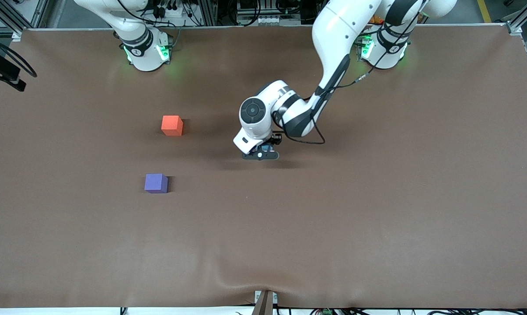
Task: Place blue block between orange and purple blocks
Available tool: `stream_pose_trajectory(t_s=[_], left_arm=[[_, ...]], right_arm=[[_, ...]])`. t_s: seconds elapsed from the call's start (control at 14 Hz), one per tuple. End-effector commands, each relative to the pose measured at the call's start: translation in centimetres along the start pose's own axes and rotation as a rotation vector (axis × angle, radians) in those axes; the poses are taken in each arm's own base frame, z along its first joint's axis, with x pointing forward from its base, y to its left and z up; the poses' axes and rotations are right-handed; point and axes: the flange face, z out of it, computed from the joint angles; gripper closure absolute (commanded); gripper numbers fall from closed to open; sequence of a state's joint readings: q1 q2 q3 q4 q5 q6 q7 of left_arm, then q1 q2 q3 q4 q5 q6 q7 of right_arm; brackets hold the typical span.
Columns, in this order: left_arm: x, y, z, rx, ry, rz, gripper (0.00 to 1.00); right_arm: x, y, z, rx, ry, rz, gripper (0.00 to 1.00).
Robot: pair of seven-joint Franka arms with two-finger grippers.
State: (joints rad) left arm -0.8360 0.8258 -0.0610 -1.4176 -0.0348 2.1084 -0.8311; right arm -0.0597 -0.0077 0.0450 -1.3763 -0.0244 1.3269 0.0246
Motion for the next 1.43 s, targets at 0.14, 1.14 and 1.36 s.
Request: stream_pose_trajectory(t_s=[0.14,1.14,1.36], left_arm=[[0.8,-0.2,-6.5,-0.051,0.052,-0.016,0.0],[8.5,-28.9,-33.8,-0.011,0.193,-0.261,0.0],[8.6,-35.1,-36.5,0.007,0.191,-0.209,0.0]], right_arm=[[5.9,-1.6,8.9,0.004,-0.186,-0.03,0.0],[5.1,-23.4,19.8,0.212,-0.391,0.005,0.0],[3.6,-31.7,22.2,0.181,-0.349,0.077,0.0]])
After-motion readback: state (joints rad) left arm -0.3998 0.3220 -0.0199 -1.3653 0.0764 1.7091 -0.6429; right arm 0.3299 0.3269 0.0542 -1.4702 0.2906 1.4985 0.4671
